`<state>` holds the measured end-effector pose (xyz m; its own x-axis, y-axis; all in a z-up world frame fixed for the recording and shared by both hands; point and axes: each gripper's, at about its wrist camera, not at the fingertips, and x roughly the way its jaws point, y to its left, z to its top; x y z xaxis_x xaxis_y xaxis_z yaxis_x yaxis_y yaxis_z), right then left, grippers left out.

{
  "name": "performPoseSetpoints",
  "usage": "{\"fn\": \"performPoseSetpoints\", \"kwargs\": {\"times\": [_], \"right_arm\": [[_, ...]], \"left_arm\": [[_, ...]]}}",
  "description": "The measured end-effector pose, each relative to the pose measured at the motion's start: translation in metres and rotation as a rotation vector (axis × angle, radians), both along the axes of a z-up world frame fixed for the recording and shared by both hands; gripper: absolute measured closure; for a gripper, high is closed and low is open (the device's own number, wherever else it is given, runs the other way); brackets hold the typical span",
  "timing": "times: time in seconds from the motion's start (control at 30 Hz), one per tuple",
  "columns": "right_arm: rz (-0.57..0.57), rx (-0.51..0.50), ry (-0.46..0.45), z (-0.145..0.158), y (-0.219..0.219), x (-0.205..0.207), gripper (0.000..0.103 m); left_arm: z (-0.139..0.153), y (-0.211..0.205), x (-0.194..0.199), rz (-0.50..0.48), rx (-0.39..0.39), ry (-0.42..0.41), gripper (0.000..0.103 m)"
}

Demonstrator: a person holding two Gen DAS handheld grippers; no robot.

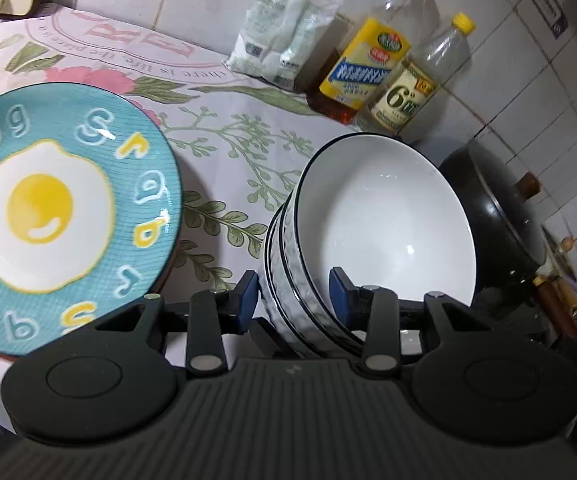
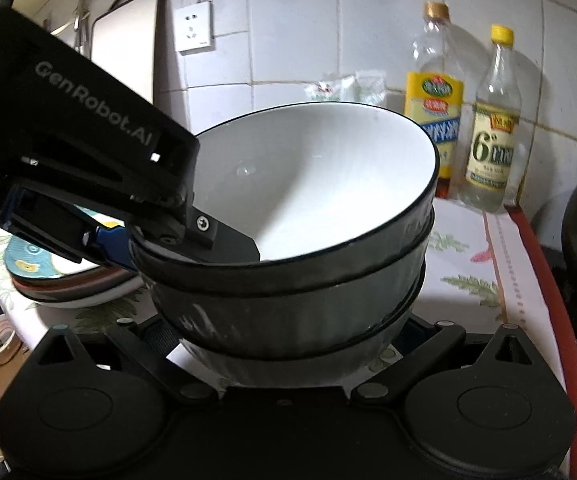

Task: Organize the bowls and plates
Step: 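Lift the bowl stack and carry it over the egg plate stack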

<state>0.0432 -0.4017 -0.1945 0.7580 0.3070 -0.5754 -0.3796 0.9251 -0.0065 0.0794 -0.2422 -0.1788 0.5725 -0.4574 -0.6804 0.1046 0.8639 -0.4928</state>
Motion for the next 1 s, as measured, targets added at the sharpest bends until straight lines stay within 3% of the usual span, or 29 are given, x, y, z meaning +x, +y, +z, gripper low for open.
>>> {"fn": "performPoseSetpoints", "kwargs": {"times": [0.4, 0.57, 1.0], "right_arm": [[0.096, 0.002, -0.065, 0.054, 0.057, -0.018, 0.0], [0.166, 0.018, -0.086, 0.068, 0.086, -0.015, 0.0], [0.261, 0.036, -0.019, 0.047, 0.141, 0.01, 0.0]], "left_arm": [[0.059, 0.06, -0.042, 0.069, 0.032, -0.095, 0.066], [0.076, 0.092, -0.048, 0.126, 0.044, -0.098, 0.066], [0.053, 0.144, -0.029, 0.239, 0.069, -0.05, 0.066]]}}
